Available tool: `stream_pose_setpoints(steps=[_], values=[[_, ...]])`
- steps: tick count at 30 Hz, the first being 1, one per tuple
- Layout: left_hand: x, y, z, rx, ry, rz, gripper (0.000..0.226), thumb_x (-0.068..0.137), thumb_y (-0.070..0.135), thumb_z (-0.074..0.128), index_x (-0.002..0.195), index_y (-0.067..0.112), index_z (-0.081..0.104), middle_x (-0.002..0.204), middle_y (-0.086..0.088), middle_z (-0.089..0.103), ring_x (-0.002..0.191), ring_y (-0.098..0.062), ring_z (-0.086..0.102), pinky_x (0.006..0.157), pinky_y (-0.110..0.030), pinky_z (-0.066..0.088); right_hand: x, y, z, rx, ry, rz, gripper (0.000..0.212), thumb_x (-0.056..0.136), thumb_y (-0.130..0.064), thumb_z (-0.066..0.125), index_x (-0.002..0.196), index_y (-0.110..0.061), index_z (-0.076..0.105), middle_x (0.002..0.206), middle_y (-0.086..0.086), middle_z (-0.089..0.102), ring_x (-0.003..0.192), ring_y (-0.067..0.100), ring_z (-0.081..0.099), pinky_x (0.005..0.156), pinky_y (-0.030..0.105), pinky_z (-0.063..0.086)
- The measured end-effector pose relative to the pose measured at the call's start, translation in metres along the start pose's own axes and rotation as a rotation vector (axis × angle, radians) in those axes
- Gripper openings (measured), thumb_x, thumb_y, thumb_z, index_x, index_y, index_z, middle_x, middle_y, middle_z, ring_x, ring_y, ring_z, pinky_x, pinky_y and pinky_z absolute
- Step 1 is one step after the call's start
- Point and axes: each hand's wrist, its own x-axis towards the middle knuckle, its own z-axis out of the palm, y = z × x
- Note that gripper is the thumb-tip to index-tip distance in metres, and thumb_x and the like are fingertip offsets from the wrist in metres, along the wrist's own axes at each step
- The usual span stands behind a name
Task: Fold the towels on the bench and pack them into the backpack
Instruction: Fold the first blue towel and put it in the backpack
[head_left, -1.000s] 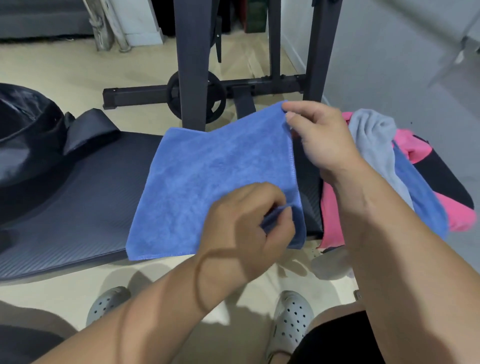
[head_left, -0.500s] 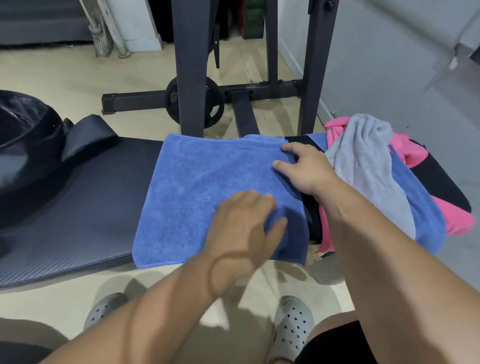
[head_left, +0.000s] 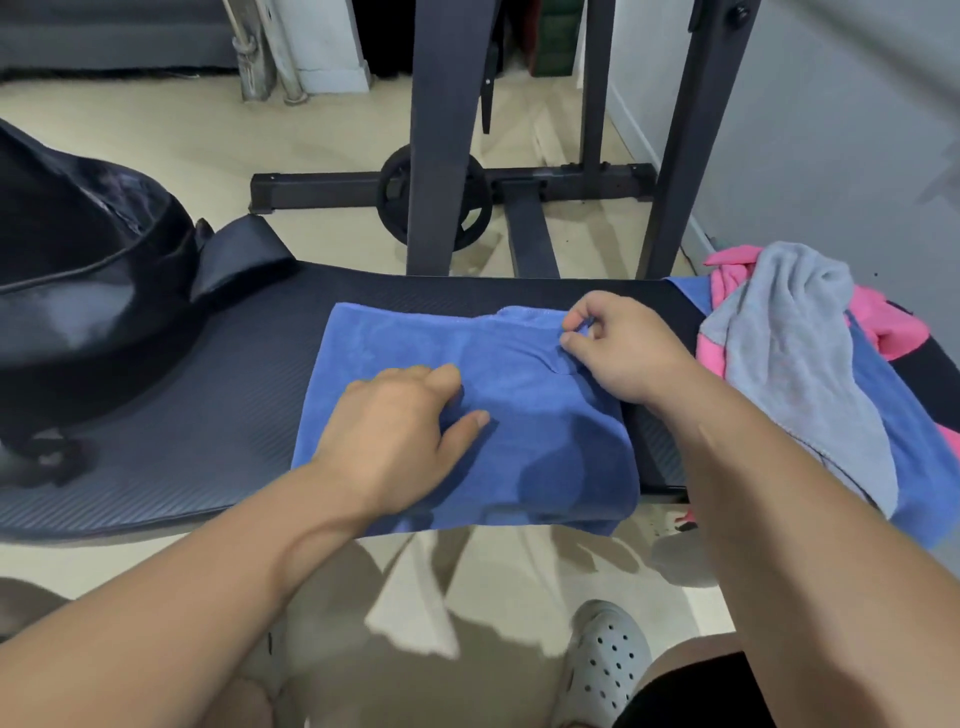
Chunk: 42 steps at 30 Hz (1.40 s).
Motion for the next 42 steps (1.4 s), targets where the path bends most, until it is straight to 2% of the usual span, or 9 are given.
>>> stream_pose_setpoints(steps=[3,7,14,21,26,29,34,37,42], values=[[0.007,-0.023,-0.005,0.030,0.065,0.024,0.035,0.092,0.057,0.043,0.089,0.023,0.046,0.085,0.004,0.053,0.083,-0.026,0.051,0.069,-0.038,0.042,0.003,0.000,0.007,0.093,0.098,0.064,0.010,0.095,-0.033,0.061,0.101,-0.026,0.059,0.078,-0.009,0.059,0.075,0.012,0.055,0.066,0.029,0.040],[0.021,-0.049,-0.005,0.164,0.074,-0.037,0.063,0.082,0.070,0.033,0.116,0.023,0.057,0.112,0.003,0.059,0.101,-0.029,0.055,0.082,-0.044,0.048,0.013,0.004,0.013,0.169,0.204,0.143,0.015,0.090,-0.026,0.065,0.102,-0.023,0.056,0.076,-0.005,0.060,0.077,0.019,0.058,0.066,0.031,0.042],[0.028,-0.064,0.002,0.232,-0.066,-0.153,0.084,0.084,0.080,0.026,0.150,0.029,0.035,0.159,0.005,0.033,0.138,-0.025,0.035,0.102,-0.049,0.037,0.025,0.000,0.015,0.305,0.246,0.103,0.027,0.084,-0.005,0.067,0.093,-0.029,0.062,0.071,-0.007,0.062,0.068,0.009,0.057,0.066,0.024,0.044],[0.034,-0.078,0.005,0.248,0.018,-0.214,0.064,0.096,0.066,0.025,0.134,0.023,0.052,0.143,0.005,0.050,0.122,-0.028,0.044,0.093,-0.048,0.038,0.034,0.006,0.017,0.003,0.274,0.092,0.021,0.084,-0.017,0.075,0.105,-0.019,0.068,0.076,-0.013,0.059,0.081,0.016,0.058,0.075,0.028,0.047],[0.048,-0.084,0.005,0.163,0.103,-0.272,0.044,0.101,0.050,0.033,0.112,0.018,0.061,0.117,-0.001,0.057,0.107,-0.031,0.047,0.084,-0.048,0.043,0.035,0.003,0.019,-0.182,0.209,0.097,0.040,0.094,-0.026,0.064,0.133,-0.021,0.060,0.126,0.006,0.056,0.114,0.031,0.054,0.088,0.037,0.045],[0.051,-0.090,0.011,0.090,0.223,-0.295,0.028,0.100,0.038,0.042,0.105,0.017,0.060,0.109,-0.004,0.057,0.098,-0.033,0.047,0.077,-0.048,0.043,0.037,0.004,0.015,-0.286,0.052,0.109,0.038,0.099,-0.032,0.055,0.136,-0.027,0.055,0.138,0.008,0.046,0.126,0.033,0.044,0.099,0.040,0.040],[0.054,-0.097,0.015,0.103,0.203,-0.246,0.042,0.099,0.039,0.048,0.137,0.021,0.054,0.130,-0.005,0.057,0.108,-0.036,0.049,0.085,-0.049,0.042,0.038,0.000,0.005,-0.290,-0.048,0.115,0.014,0.091,-0.029,0.060,0.103,-0.024,0.062,0.116,0.001,0.045,0.113,0.028,0.046,0.090,0.035,0.041],[0.056,-0.099,0.014,0.152,0.215,-0.207,0.038,0.098,0.037,0.050,0.131,0.020,0.059,0.125,-0.005,0.059,0.110,-0.035,0.046,0.088,-0.048,0.039,0.036,-0.009,0.004,-0.299,-0.075,0.075,0.010,0.081,-0.023,0.066,0.078,-0.023,0.057,0.099,-0.003,0.054,0.097,0.024,0.051,0.078,0.033,0.044],[0.061,-0.099,0.011,0.171,0.165,-0.186,0.045,0.097,0.035,0.051,0.138,0.018,0.054,0.125,-0.008,0.056,0.121,-0.034,0.043,0.099,-0.049,0.035,0.033,-0.011,0.004,-0.260,-0.054,-0.011,0.017,0.078,-0.011,0.065,0.084,-0.026,0.061,0.084,-0.009,0.062,0.083,0.019,0.058,0.074,0.033,0.051]])
